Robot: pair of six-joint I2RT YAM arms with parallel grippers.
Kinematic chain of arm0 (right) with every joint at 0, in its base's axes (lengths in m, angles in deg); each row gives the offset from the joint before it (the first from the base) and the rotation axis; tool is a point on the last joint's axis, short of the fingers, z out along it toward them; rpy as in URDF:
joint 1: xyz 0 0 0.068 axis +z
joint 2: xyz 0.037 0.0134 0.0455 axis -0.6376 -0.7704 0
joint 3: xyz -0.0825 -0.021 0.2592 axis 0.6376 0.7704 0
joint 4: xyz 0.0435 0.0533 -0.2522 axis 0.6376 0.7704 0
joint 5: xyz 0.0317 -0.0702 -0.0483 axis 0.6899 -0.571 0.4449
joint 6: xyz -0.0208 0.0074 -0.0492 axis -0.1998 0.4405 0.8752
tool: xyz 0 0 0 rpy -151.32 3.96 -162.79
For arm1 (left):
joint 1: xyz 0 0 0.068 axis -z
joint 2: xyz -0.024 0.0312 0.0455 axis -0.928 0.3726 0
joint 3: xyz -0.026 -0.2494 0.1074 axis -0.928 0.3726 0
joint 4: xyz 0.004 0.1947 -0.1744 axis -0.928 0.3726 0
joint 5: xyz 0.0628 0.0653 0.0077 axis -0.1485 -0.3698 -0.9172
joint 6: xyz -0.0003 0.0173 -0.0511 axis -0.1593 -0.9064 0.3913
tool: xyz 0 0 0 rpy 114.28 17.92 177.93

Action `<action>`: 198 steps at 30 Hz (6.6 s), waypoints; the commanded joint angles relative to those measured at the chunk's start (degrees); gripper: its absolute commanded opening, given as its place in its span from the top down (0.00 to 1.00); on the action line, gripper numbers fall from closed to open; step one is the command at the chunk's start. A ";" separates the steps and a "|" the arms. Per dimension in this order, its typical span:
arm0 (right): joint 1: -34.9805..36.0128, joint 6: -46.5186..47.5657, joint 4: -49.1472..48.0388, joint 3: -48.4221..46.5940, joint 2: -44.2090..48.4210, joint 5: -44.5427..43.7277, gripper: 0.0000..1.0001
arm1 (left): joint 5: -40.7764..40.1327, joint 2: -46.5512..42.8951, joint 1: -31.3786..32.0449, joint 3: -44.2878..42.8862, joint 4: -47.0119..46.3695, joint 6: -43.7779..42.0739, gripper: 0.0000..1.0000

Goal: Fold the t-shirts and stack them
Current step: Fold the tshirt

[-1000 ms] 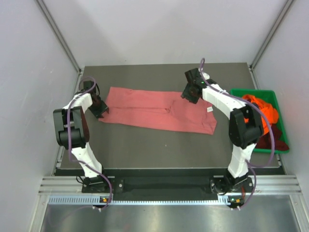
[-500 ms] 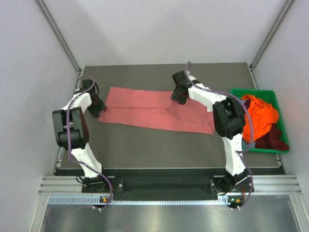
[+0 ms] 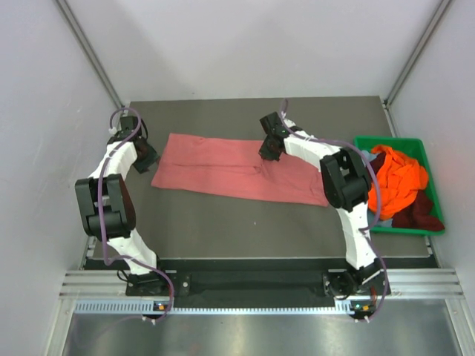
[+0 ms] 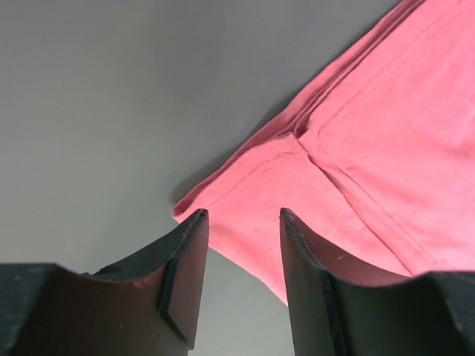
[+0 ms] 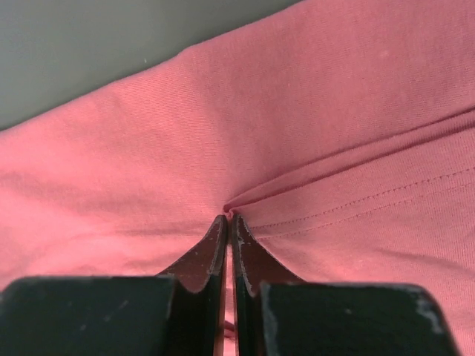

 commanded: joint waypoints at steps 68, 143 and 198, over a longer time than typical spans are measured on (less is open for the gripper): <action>-24.35 48.53 -9.73 10.26 8.13 30.88 0.68 | 14.79 16.49 1.94 -5.76 -13.61 -2.06 0.52; -22.34 20.10 -6.65 20.89 20.87 17.00 0.77 | 20.76 15.61 4.58 -16.84 -4.64 -3.03 0.49; -15.65 4.05 -8.06 15.89 11.57 -2.77 0.75 | 12.79 19.13 3.17 -14.91 -0.16 -6.46 0.48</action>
